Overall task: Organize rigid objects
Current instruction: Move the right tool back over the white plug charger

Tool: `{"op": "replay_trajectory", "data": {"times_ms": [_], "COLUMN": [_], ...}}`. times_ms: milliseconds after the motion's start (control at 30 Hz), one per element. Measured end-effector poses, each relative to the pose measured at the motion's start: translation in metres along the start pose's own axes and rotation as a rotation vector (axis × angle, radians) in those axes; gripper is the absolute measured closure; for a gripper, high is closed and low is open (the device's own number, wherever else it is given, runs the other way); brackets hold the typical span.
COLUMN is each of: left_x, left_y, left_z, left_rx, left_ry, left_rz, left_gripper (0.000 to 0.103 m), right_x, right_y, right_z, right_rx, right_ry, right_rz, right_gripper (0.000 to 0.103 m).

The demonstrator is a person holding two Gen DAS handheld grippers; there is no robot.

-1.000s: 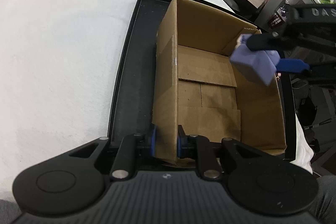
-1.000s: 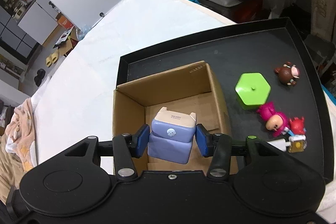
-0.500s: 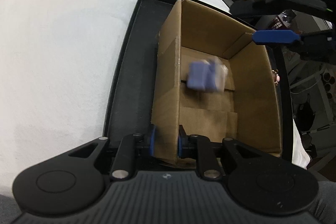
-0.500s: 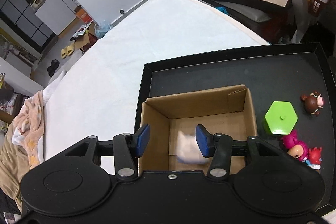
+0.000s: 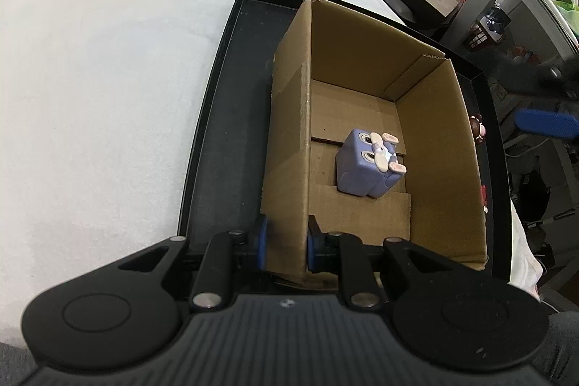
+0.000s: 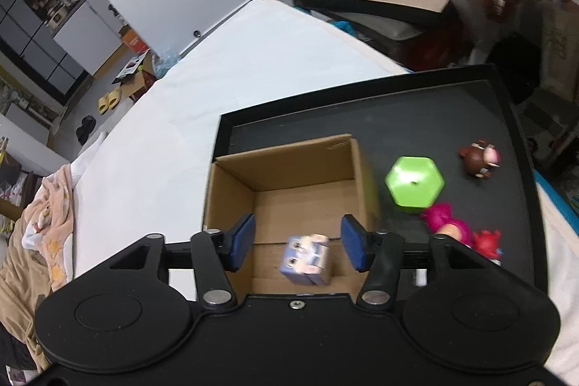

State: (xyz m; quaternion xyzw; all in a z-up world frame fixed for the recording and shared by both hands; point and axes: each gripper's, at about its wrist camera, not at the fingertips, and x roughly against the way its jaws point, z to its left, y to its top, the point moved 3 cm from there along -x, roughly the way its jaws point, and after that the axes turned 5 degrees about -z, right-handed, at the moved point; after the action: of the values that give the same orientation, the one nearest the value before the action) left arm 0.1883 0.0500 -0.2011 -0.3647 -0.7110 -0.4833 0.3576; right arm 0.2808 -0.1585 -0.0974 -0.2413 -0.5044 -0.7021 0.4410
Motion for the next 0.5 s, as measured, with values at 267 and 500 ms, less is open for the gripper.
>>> {"op": "replay_trajectory", "data": {"times_ms": [267, 500], "left_x": [-0.001, 0.001], "left_y": [-0.001, -0.003], "left_z": [-0.002, -0.003], "left_rx": [-0.003, 0.002], "left_ry": [0.008, 0.018], "left_rz": [-0.005, -0.010], "left_gripper": [0.084, 0.084], "right_x": [0.018, 0.020], "right_y": [-0.005, -0.012], "right_z": [-0.030, -0.063], "right_rx": [-0.024, -0.074], "right_ry": [-0.027, -0.079], "right_rz": [-0.016, -0.008], "right_gripper": [0.049, 0.048]}}
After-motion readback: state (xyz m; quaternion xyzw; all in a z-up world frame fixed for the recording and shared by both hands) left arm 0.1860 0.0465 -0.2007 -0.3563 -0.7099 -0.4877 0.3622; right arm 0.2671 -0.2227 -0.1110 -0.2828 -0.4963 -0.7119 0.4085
